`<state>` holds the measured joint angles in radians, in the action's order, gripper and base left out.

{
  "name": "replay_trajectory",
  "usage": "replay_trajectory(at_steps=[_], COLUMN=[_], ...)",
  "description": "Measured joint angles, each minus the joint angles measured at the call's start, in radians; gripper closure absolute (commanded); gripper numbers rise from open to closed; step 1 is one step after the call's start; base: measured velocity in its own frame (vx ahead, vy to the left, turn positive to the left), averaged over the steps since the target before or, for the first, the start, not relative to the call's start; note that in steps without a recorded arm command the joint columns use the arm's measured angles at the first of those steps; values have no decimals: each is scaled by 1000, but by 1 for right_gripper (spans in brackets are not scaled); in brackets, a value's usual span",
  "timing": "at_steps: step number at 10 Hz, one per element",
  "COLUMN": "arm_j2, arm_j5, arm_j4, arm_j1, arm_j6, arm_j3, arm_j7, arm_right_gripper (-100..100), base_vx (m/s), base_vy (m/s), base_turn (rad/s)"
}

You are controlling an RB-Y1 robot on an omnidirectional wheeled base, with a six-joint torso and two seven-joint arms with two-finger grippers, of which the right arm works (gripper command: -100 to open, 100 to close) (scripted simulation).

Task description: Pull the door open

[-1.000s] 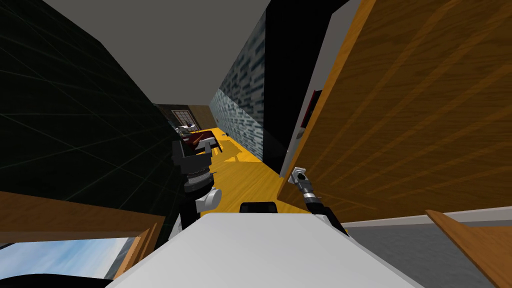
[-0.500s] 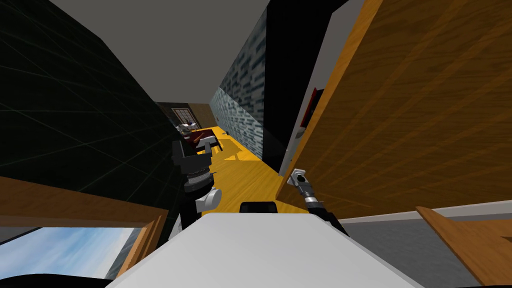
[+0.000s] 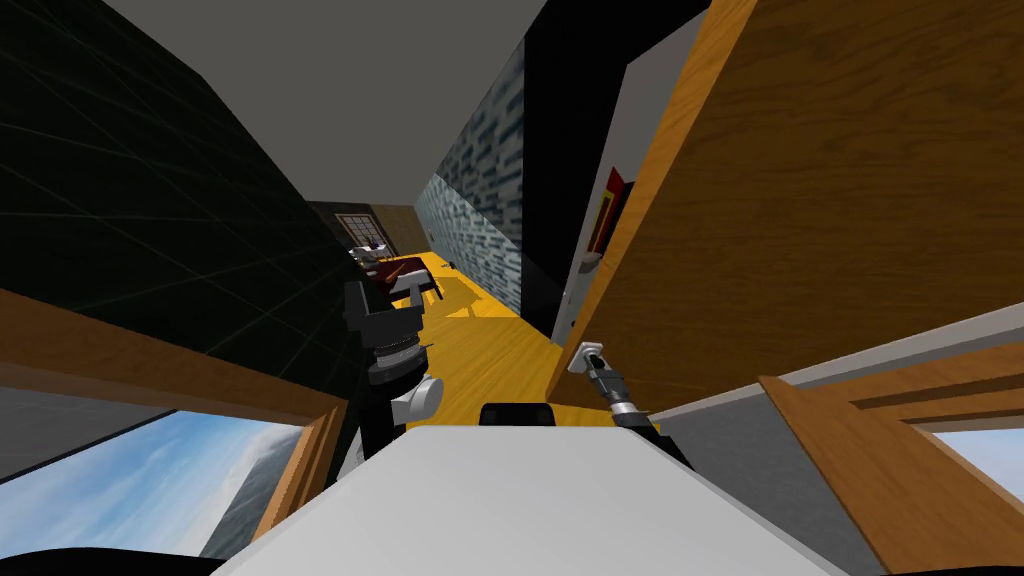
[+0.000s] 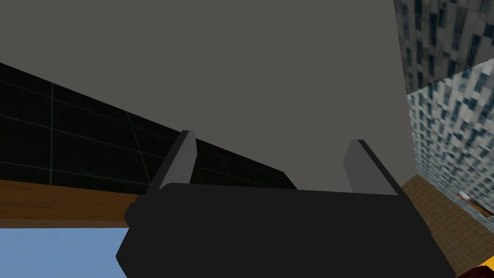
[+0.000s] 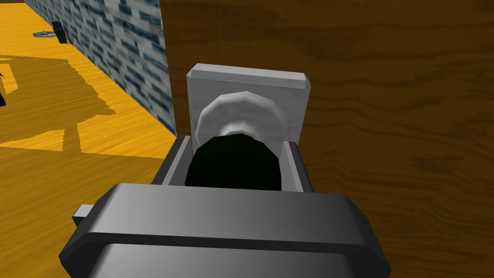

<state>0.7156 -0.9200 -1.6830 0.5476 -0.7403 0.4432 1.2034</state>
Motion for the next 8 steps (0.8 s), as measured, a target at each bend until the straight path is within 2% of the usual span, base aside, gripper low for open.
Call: replay_trajectory(at_steps=[1,2,4,8], arm_j2=[1,1,7,31], arm_j5=[4,4,10,25], arm_j4=[-6,-5,11,32], arm_j1=[6,9,20,32], arm_j6=[-2,1,-15,-77], arm_j3=[7,11,19,22], arm_j7=[2,2,12,37], arm_right_gripper=[100,100,100,100], base_vx=[-101,82,162,186], base_vy=[-22,26,56,38], base_turn=[-12,57,36,56])
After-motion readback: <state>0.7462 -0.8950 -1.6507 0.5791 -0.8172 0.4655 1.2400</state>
